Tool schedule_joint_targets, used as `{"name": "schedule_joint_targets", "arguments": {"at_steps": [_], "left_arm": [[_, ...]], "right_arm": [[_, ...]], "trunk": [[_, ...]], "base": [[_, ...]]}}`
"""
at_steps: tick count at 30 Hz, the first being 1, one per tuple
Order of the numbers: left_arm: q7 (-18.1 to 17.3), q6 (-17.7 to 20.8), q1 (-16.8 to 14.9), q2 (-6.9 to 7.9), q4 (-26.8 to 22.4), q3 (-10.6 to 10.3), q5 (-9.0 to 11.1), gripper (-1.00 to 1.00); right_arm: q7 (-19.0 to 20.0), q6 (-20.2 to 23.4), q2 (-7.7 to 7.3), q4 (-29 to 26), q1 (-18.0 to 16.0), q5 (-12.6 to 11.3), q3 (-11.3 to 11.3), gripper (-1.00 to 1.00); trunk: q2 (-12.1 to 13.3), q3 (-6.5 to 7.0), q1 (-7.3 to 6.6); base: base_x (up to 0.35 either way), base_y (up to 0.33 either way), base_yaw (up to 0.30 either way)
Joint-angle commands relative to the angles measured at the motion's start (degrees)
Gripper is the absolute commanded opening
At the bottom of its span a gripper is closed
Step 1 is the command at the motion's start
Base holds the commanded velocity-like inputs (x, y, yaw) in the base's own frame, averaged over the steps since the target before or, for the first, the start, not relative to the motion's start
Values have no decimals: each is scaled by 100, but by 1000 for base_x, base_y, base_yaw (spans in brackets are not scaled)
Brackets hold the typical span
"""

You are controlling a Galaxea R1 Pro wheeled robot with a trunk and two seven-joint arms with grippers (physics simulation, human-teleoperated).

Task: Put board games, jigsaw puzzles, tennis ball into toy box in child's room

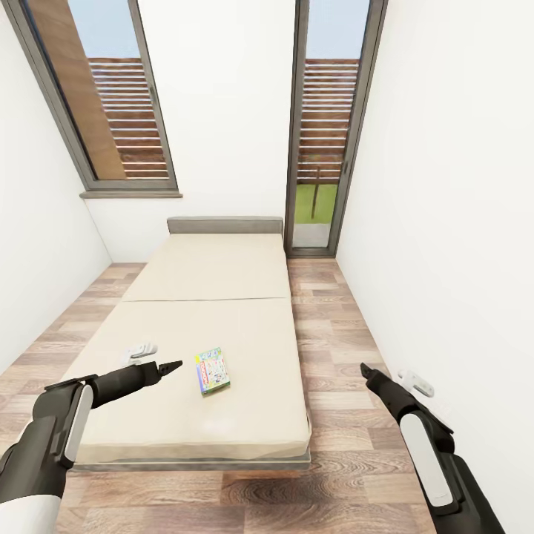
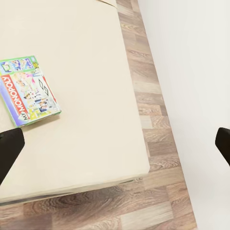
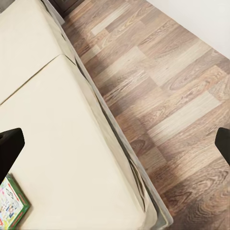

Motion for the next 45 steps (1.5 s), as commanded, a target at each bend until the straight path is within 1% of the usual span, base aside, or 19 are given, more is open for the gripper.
{"name": "schedule_joint_targets", "arguments": {"at_steps": [1,7,15,24,31,39,45], "left_arm": [[-1,48,-5,0,-1,6,32,100],[-1,48,-5,-1,0,6,31,100],[-5,48,-5,-1,0,6,32,100],[-6,48,-5,-1,2,6,32,100],[-8,43,-5,-1,3,6,32,100],[-7,39,-5,-1,3,6,32,100],[-1,39,-5,-1,15,0,32,100]], "right_arm": [[-44,16,-5,-7,-5,-57,15,100],[-46,8,-10,0,-5,-50,57,100],[-46,7,-6,39,-5,-47,64,100],[-46,7,-2,95,-5,-47,69,100],[-46,7,-2,116,-5,-47,82,100],[-46,-2,0,123,-5,-46,79,100],[-46,-168,9,121,-5,-43,136,100]], "trunk": [[-12,-12,3],[-12,-12,3],[-12,-12,3],[-12,-12,3],[-12,-12,3],[-12,-12,3],[-12,-12,3]], "base": [[0,0,0],[-25,0,0],[-179,0,0],[-54,0,0],[-207,0,0],[-45,0,0],[-6,0,0]]}}
